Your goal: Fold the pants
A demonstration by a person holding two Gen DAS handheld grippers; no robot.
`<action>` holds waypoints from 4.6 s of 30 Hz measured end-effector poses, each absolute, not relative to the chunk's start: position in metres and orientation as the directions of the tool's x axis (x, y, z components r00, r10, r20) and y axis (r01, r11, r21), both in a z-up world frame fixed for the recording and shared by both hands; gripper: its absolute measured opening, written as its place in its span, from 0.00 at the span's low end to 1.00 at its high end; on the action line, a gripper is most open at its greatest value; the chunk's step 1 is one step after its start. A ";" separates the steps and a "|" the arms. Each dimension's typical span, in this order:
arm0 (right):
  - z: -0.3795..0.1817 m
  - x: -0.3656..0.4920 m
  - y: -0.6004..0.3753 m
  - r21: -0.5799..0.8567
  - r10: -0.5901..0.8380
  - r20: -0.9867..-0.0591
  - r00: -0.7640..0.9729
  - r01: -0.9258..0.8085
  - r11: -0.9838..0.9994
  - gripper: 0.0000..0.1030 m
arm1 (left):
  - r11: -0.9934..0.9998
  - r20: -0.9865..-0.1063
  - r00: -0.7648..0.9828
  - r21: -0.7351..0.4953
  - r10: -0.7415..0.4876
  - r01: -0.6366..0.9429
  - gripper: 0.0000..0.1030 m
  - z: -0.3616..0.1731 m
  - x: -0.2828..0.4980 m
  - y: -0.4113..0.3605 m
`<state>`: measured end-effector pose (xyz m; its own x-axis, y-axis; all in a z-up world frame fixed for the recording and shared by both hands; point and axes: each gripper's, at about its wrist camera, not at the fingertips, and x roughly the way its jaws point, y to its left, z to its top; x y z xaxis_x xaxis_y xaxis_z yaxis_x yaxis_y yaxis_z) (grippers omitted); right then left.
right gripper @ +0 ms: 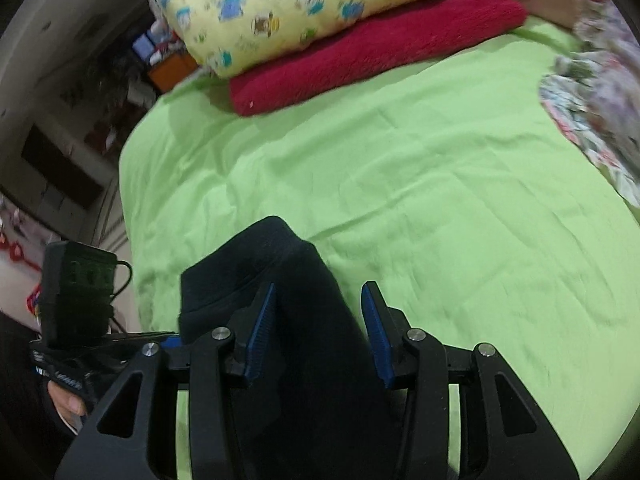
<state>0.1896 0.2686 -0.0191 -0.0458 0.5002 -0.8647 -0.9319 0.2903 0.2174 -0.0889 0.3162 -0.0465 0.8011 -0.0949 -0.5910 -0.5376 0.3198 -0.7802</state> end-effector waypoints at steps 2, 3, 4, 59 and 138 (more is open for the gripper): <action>-0.025 0.191 0.280 0.214 0.470 -0.880 -0.066 -0.939 0.270 0.45 | 0.321 -0.596 0.798 -0.776 -0.090 -0.544 0.80 -0.045 -0.085 0.315; -0.028 0.191 0.285 0.211 0.460 -0.885 -0.069 -0.941 0.265 0.45 | 0.319 -0.599 0.796 -0.774 -0.087 -0.547 0.80 -0.045 -0.083 0.315; -0.030 0.191 0.288 0.209 0.451 -0.889 -0.074 -0.943 0.258 0.45 | 0.315 -0.599 0.797 -0.774 -0.085 -0.548 0.80 -0.045 -0.082 0.316; 0.089 0.160 -0.067 0.450 0.864 -0.453 0.219 -0.781 0.434 0.19 | 0.715 -0.506 0.754 -0.696 -0.418 -0.070 0.28 0.105 0.029 0.067; 0.041 0.037 -0.194 0.370 0.461 -0.495 0.737 -0.301 0.879 0.67 | 0.759 -0.611 0.621 -0.650 -0.490 -0.041 0.76 0.040 0.031 0.032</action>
<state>0.0371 -0.1935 0.0408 0.7367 0.4609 -0.4949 -0.3012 0.8788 0.3701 0.0308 0.0323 0.0395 0.6212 -0.4902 -0.6115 -0.0406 0.7591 -0.6497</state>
